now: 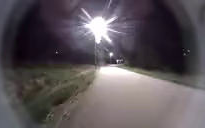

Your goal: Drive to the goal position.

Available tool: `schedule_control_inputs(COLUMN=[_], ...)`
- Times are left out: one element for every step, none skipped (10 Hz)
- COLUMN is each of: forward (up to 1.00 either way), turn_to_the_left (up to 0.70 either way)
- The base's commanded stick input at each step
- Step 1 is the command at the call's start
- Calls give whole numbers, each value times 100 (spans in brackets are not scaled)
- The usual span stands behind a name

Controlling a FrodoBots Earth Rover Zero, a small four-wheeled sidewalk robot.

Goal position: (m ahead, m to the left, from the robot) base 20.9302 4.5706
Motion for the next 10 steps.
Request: schedule_control_inputs(forward=[70, 70, 70, 70, 70, 70, 70, 70, 70, 70], turn_to_the_left=[-14, -3, 0, 0, 0, 0, 0, 0, 0, 0])
